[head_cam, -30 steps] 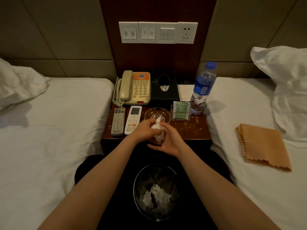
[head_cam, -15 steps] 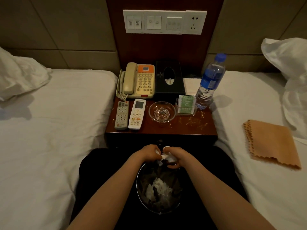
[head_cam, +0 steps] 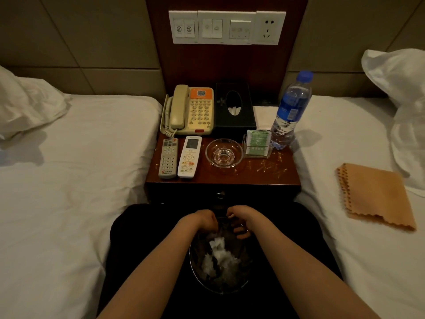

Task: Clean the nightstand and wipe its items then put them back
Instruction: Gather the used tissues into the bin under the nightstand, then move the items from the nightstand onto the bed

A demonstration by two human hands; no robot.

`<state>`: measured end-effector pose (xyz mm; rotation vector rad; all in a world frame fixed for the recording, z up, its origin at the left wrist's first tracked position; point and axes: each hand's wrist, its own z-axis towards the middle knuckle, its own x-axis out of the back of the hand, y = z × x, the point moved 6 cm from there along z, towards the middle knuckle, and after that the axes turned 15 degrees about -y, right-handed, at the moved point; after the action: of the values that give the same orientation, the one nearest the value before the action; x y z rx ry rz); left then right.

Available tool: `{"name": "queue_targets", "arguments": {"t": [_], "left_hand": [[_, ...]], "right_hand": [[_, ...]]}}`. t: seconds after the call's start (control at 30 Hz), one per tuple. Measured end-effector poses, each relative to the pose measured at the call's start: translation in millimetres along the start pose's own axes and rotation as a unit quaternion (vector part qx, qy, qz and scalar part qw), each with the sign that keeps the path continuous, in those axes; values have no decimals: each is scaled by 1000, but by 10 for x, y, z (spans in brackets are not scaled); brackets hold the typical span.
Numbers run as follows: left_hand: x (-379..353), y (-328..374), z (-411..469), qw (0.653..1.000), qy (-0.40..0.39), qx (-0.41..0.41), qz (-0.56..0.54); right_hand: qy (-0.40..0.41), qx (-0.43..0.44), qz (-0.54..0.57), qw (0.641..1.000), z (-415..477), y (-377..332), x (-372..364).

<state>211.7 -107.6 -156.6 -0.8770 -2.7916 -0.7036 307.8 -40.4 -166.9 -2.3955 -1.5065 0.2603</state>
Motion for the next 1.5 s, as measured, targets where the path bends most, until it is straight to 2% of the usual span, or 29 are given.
{"name": "queue_targets", "arguments": {"t": [0.23,0.4,0.53,0.8,1.03,1.17,1.33,1.5], "left_hand": [[239,85,-184,998,49,-37,28],[611,154,-491,995,77,-67,-15],[956,145,-737,985,146,-79,-39],[1406,29,-1016,957,247,-104,-110],[1564,-205,-1012,945,297,-76,-114],[1699,-233,-1020,939,313,-81,-120],[1907,-249,-1011,935,325,-80,-121],[2062,-289,-979,926,350,-65,-123]], "right_hand": [[-29,38,-14,999,-143,-191,59],[-24,126,-14,992,-409,-594,199],[-24,185,-2,982,-576,-884,198],[-87,202,-63,973,-723,-1376,-109],[-45,236,-103,965,-691,-1714,-272],[25,294,-83,952,-665,-2000,-180],[54,305,-50,950,-605,-2249,-39],[120,296,-155,935,-491,-2353,39]]}}
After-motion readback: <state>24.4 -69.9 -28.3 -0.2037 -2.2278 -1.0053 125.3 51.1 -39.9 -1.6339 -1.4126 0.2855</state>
